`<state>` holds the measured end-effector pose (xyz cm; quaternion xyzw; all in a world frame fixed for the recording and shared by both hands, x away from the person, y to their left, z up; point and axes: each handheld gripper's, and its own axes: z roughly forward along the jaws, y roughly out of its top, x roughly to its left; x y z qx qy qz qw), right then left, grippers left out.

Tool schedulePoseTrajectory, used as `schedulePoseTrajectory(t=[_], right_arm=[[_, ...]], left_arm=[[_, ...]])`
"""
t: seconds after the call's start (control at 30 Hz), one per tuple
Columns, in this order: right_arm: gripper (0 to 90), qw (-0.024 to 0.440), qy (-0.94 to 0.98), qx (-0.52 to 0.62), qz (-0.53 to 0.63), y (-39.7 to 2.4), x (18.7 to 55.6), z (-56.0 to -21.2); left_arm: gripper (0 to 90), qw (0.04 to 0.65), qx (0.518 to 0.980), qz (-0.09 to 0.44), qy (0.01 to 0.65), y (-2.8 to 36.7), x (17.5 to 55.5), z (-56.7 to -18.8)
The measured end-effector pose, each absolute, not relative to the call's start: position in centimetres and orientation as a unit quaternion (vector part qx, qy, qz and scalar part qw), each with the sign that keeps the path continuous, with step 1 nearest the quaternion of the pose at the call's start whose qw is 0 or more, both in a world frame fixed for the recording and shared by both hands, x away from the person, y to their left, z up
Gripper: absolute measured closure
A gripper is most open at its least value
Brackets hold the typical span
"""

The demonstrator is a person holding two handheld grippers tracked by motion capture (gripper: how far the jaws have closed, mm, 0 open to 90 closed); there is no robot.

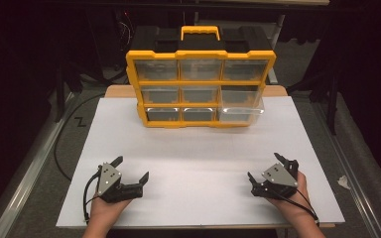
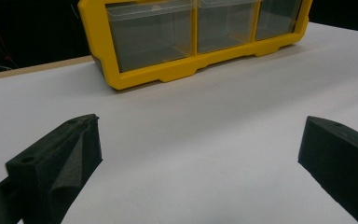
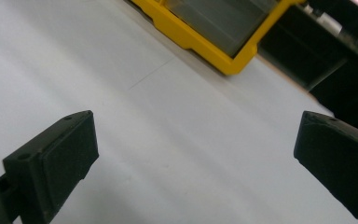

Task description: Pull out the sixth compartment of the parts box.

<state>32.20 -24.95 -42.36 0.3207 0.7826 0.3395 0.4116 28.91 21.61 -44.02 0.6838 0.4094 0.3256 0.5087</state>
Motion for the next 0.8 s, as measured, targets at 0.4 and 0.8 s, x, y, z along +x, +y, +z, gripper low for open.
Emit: schedulePoseTrajectory(t=[0.4,0.8], right_arm=[[1.0,0.331,0.721,0.405,0.454,-26.6,32.0,-42.3],[1.0,0.308,0.681,0.427,0.508,-26.9,32.3,-42.6]], left_arm=[[0.2,0.516,0.681,0.313,0.415,21.8,28.9,-44.0],[0.3,0.514,0.684,0.305,0.417,21.6,28.9,-44.0]])
